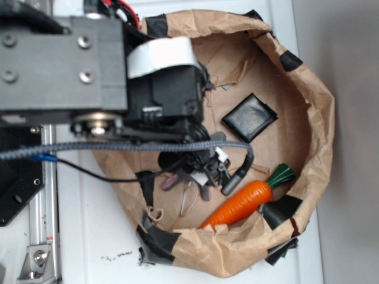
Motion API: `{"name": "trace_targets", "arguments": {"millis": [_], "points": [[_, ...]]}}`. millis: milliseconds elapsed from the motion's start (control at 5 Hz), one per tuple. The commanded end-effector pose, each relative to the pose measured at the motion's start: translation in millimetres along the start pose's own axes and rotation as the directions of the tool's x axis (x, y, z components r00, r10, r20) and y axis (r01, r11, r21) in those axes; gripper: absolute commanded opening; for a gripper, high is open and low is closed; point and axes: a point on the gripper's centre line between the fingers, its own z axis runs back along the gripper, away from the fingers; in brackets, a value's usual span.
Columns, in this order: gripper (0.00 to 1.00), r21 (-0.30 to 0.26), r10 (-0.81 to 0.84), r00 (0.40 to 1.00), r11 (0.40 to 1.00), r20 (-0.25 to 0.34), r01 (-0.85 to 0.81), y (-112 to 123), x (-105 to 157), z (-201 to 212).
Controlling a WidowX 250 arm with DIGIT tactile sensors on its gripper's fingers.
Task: Grab the gray animal.
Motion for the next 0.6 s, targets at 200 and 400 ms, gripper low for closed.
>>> {"name": "trace_targets", "arguments": {"millis": [200, 400], "points": [[1.00, -0.031, 0.118, 0.992, 0.992, -0.046, -0.119, -19.0, 14.1, -82.4], [1.00, 0.050, 0.089, 0.995, 0.995, -0.042, -0.087, -16.5, 10.3, -111.8]]}}
